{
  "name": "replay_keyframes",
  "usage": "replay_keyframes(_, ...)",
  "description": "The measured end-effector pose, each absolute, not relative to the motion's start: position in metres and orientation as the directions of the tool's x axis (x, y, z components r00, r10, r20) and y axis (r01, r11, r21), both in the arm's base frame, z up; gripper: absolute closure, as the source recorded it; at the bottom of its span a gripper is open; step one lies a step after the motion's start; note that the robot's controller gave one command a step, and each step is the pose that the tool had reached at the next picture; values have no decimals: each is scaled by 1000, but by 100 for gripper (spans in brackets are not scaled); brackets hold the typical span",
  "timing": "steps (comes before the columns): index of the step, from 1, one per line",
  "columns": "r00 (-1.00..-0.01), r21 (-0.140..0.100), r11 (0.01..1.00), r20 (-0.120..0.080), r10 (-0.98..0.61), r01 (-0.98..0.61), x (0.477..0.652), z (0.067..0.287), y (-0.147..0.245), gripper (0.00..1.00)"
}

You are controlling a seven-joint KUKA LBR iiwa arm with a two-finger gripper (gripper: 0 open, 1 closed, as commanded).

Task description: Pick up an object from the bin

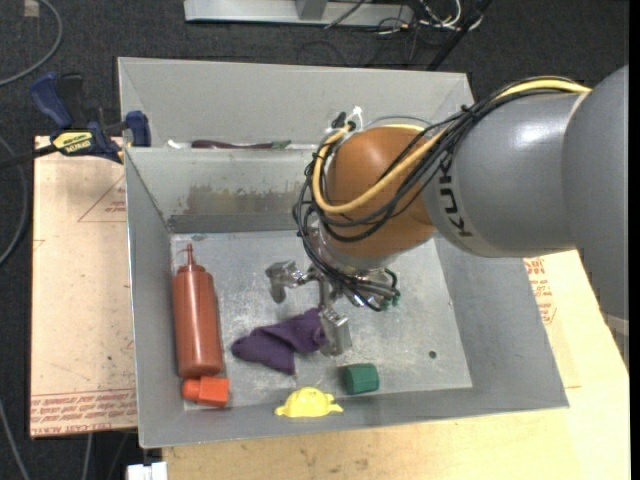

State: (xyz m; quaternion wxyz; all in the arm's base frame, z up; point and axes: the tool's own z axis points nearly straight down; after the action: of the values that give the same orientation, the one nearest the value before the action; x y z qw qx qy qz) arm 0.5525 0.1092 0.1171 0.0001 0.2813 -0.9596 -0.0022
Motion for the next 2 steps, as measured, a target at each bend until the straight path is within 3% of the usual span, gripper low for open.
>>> replay_keyframes(1, -651, -2, 651, -13, -759, -759, 548, 70, 120, 100)
replay_keyframes(2, -651, -2, 651, -13, -759, -759, 548, 70, 120, 100)
